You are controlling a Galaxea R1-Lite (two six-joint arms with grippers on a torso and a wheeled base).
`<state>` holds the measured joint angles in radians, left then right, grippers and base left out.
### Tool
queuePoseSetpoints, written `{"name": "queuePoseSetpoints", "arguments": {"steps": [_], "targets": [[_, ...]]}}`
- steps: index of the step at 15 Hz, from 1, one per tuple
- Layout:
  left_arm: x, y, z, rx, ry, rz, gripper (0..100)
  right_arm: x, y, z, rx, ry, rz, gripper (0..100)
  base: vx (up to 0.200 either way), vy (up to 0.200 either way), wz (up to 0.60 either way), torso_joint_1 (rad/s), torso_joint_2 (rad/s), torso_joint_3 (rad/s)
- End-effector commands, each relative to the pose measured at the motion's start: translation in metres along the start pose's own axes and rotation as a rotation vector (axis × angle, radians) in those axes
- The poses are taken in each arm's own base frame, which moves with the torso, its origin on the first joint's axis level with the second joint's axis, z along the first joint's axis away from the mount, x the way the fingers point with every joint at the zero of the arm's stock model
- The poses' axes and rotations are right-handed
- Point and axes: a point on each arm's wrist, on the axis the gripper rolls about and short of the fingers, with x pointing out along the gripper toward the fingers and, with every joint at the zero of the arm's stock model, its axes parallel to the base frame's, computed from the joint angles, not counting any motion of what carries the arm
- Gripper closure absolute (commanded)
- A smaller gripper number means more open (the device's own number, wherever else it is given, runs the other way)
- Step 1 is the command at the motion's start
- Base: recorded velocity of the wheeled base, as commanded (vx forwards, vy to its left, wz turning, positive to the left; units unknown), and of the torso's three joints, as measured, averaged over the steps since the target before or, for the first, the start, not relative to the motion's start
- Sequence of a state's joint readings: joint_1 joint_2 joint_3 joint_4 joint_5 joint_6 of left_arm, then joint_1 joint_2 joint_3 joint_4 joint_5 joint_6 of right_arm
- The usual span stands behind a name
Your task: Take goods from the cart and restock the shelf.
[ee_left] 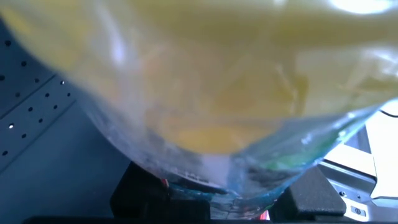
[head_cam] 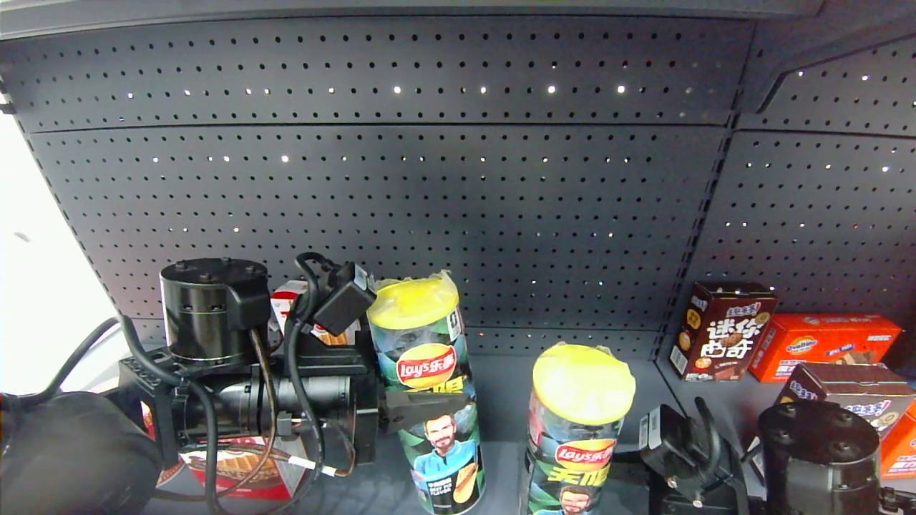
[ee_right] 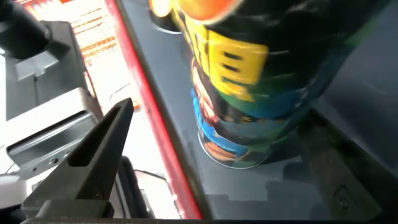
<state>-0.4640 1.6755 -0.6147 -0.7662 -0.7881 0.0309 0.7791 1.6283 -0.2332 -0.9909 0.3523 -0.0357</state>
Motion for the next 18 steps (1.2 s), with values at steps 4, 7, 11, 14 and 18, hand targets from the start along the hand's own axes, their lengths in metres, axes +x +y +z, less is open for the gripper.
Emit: {"name": "queuePoseSetpoints", "arguments": {"steps": [4, 7, 11, 14, 18], "targets": [[0.0, 0.0, 0.0, 0.001, -0.001, -0.001, 100, -0.007, 0.003, -0.003, -0.003, 0.0, 0.003, 0, 0.0, 0.0, 0.0, 0.0, 0.0, 0.0], [0.0, -0.001, 0.0, 0.0, 0.0, 0.0, 100, -0.008, -0.003, 0.0, 0.006, -0.012, -0.027, 0, 0.0, 0.0, 0.0, 0.0, 0.0, 0.0], [0.001, 0.0, 0.001, 0.004, -0.003, -0.002, 100, -0.008, -0.012, 0.003, 0.013, -0.026, -0.06, 0, 0.0, 0.0, 0.0, 0.0, 0.0, 0.0], [0.0, -0.001, -0.001, -0.001, 0.001, -0.001, 100, -0.006, -0.019, 0.002, 0.023, -0.02, -0.081, 0, 0.0, 0.0, 0.0, 0.0, 0.0, 0.0], [0.0, -0.001, 0.0, 0.0, 0.0, -0.001, 100, -0.007, -0.018, 0.0, 0.027, -0.011, -0.082, 0, 0.0, 0.0, 0.0, 0.0, 0.0, 0.0]]}}
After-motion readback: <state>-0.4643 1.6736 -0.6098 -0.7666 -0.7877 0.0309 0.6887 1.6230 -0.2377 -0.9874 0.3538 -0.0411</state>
